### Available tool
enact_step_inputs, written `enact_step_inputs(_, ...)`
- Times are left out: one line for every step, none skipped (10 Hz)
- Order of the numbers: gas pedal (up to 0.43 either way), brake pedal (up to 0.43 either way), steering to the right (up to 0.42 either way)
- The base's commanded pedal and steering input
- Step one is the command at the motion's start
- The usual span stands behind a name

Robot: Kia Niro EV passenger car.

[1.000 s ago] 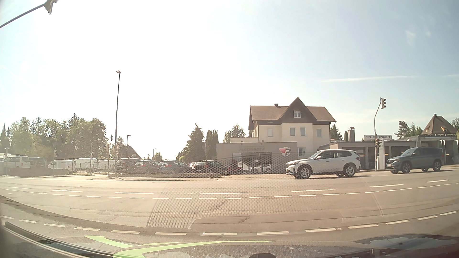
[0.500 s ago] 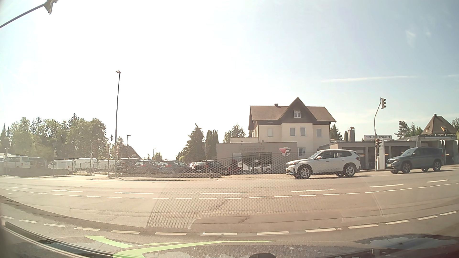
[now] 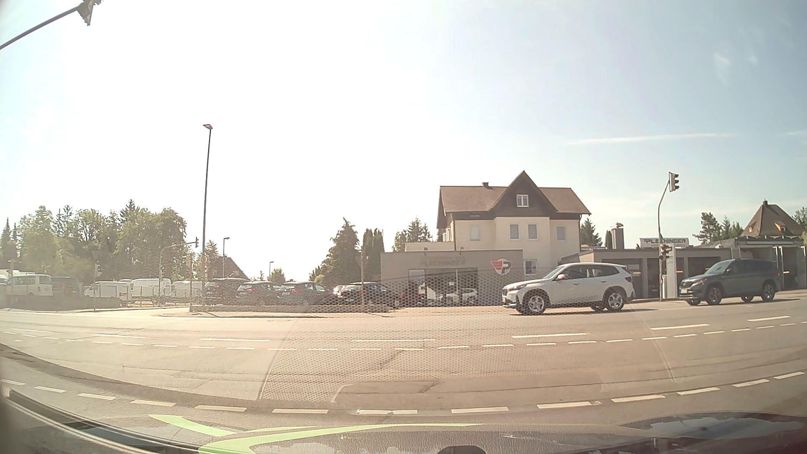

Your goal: Follow the waypoints while adhering to traffic rules and regulations

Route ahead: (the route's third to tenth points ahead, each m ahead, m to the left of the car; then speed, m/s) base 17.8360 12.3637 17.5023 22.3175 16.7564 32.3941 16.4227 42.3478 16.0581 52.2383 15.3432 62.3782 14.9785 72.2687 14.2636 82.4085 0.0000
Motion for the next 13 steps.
enact_step_inputs(0.000,0.354,-0.002)
enact_step_inputs(0.000,0.354,-0.002)
enact_step_inputs(0.000,0.354,-0.002)
enact_step_inputs(0.000,0.354,-0.002)
enact_step_inputs(0.000,0.354,-0.002)
enact_step_inputs(0.000,0.354,-0.002)
enact_step_inputs(0.000,0.354,-0.002)
enact_step_inputs(0.000,0.354,-0.002)
enact_step_inputs(0.000,0.354,-0.002)
enact_step_inputs(0.000,0.354,-0.002)
enact_step_inputs(0.000,0.354,-0.002)
enact_step_inputs(0.000,0.354,-0.002)
enact_step_inputs(0.000,0.354,-0.002)
